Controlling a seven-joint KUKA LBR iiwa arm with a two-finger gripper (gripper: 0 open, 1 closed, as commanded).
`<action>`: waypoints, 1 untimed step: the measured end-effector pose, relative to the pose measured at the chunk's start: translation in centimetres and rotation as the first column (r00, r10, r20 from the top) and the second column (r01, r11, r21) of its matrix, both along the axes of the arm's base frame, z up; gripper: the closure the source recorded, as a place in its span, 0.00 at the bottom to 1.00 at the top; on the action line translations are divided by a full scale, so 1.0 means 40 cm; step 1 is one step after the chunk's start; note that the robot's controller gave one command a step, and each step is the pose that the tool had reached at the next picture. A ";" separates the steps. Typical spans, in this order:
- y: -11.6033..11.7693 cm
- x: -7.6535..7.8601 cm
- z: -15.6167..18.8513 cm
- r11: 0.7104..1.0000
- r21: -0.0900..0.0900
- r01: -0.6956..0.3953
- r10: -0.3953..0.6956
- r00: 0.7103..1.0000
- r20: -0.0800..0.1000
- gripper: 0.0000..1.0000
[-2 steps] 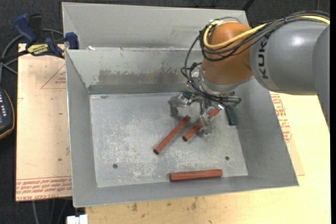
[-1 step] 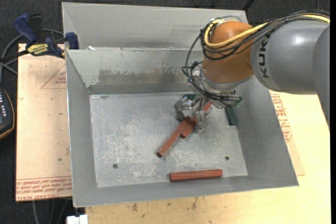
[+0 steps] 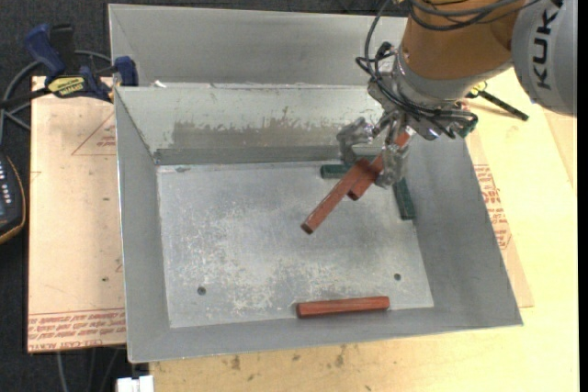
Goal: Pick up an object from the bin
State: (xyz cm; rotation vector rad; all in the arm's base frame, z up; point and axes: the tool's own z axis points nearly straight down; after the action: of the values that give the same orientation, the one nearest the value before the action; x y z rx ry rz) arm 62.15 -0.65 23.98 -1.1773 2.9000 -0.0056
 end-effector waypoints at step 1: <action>0.000 -0.004 -0.012 1.000 0.001 0.001 -0.001 1.000 -0.008 0.00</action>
Offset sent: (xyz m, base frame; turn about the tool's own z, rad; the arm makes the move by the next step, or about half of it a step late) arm 0.0000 0.0000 0.0000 0.0000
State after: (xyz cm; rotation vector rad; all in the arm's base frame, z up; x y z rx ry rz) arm 62.00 -0.64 23.50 -1.1790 2.9071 0.0008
